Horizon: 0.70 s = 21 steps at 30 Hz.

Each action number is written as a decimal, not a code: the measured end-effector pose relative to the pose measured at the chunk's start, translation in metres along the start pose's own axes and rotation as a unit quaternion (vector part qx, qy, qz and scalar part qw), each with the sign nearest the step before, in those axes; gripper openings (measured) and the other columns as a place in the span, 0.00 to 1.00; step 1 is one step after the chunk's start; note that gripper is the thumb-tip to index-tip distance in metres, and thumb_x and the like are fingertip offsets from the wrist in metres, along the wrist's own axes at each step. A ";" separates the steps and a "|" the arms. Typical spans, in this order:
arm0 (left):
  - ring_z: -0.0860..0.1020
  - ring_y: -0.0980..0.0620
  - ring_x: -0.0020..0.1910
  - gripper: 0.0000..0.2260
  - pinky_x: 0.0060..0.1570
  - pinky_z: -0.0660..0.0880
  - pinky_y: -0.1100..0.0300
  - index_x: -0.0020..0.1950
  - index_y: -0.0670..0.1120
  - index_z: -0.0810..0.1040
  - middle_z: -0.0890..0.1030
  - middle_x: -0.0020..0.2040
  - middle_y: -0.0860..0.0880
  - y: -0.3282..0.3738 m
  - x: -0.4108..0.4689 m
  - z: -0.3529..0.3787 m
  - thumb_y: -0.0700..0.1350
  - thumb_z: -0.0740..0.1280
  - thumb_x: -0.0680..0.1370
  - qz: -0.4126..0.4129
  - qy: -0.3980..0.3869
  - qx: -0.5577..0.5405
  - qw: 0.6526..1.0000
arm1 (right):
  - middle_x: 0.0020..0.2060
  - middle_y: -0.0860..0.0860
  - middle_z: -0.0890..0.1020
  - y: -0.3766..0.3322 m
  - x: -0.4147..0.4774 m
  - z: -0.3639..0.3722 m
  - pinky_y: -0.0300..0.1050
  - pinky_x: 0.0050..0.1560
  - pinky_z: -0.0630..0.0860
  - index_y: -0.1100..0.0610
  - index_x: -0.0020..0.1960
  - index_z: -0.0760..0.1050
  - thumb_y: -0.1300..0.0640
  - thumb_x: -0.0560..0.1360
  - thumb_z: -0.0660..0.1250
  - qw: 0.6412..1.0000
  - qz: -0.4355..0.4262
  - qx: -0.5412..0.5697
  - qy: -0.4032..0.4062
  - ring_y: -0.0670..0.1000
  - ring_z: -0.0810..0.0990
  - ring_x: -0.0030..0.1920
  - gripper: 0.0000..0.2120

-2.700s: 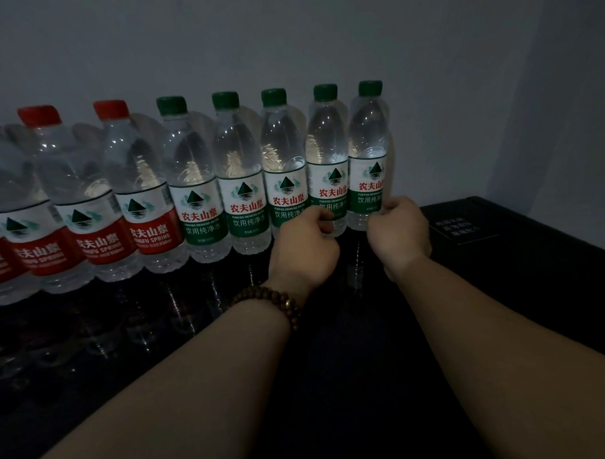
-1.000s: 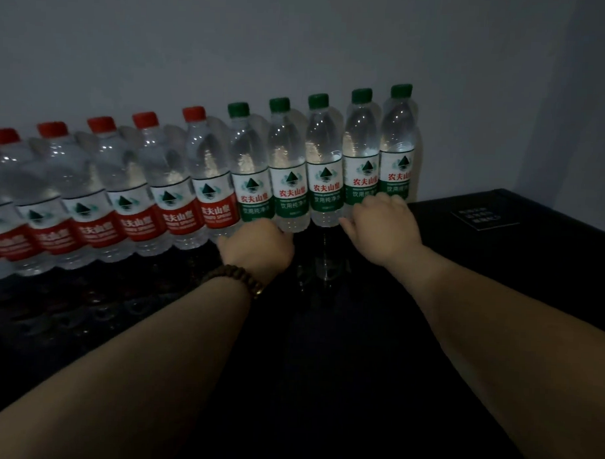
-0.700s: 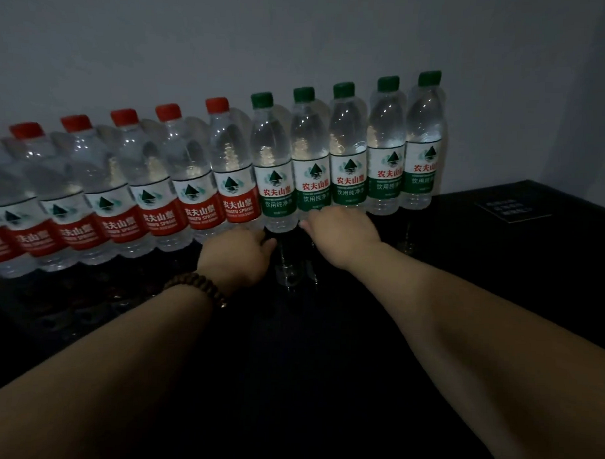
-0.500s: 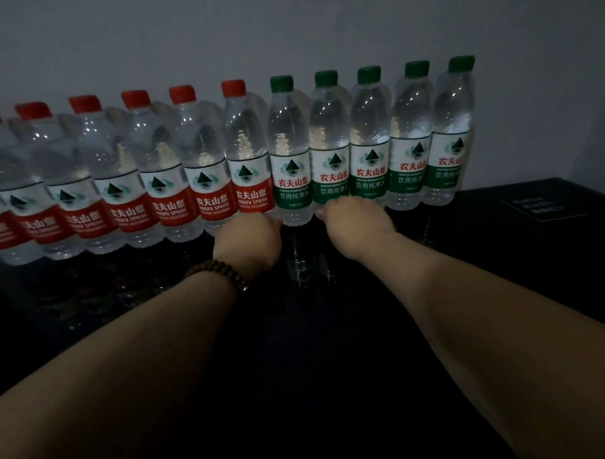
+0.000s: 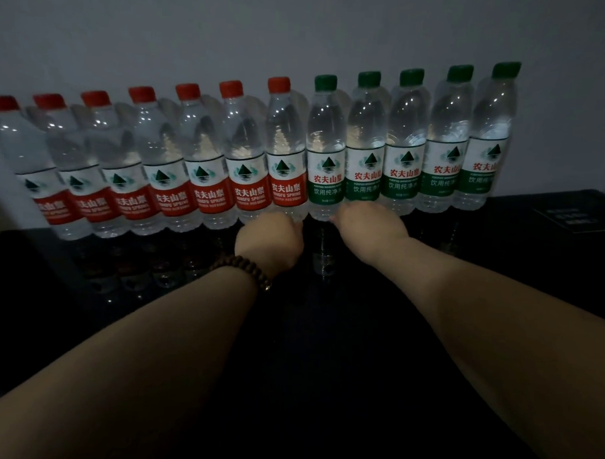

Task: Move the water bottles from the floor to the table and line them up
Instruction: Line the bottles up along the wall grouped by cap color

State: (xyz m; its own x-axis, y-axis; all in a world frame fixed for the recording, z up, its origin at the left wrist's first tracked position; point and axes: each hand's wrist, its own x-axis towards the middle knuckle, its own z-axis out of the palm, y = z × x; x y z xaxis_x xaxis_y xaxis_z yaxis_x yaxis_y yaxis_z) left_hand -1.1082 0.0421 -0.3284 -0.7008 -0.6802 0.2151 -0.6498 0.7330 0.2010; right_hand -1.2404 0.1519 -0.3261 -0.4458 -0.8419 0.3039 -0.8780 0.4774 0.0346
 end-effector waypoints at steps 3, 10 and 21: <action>0.76 0.50 0.34 0.19 0.35 0.72 0.56 0.36 0.48 0.74 0.77 0.36 0.50 -0.039 -0.009 -0.006 0.54 0.57 0.83 -0.037 0.033 0.021 0.999 | 0.53 0.59 0.81 -0.026 0.000 -0.001 0.49 0.44 0.71 0.61 0.58 0.77 0.51 0.87 0.55 0.999 -0.041 0.002 -0.003 0.60 0.81 0.53 0.16; 0.74 0.42 0.58 0.17 0.59 0.71 0.43 0.60 0.46 0.71 0.76 0.61 0.43 -0.120 -0.016 -0.027 0.57 0.61 0.81 0.050 0.299 0.157 0.940 | 0.54 0.57 0.78 -0.078 0.012 0.007 0.54 0.53 0.70 0.58 0.60 0.75 0.49 0.83 0.62 0.960 -0.017 0.008 0.280 0.58 0.77 0.54 0.13; 0.43 0.40 0.82 0.41 0.73 0.58 0.29 0.83 0.54 0.43 0.35 0.83 0.49 -0.123 0.005 -0.019 0.48 0.66 0.78 0.066 0.265 0.170 0.947 | 0.81 0.59 0.50 -0.089 0.022 0.008 0.71 0.71 0.63 0.49 0.83 0.46 0.49 0.72 0.73 0.974 0.044 -0.098 0.199 0.64 0.58 0.77 0.50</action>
State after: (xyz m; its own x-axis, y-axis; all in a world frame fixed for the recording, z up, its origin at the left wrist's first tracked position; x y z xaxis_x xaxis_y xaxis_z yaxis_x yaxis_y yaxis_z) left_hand -1.0257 -0.0516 -0.3343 -0.5945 -0.4215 0.6848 -0.6876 0.7080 -0.1611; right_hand -1.1731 0.0886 -0.3301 -0.3814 -0.6493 0.6580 -0.7716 0.6156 0.1602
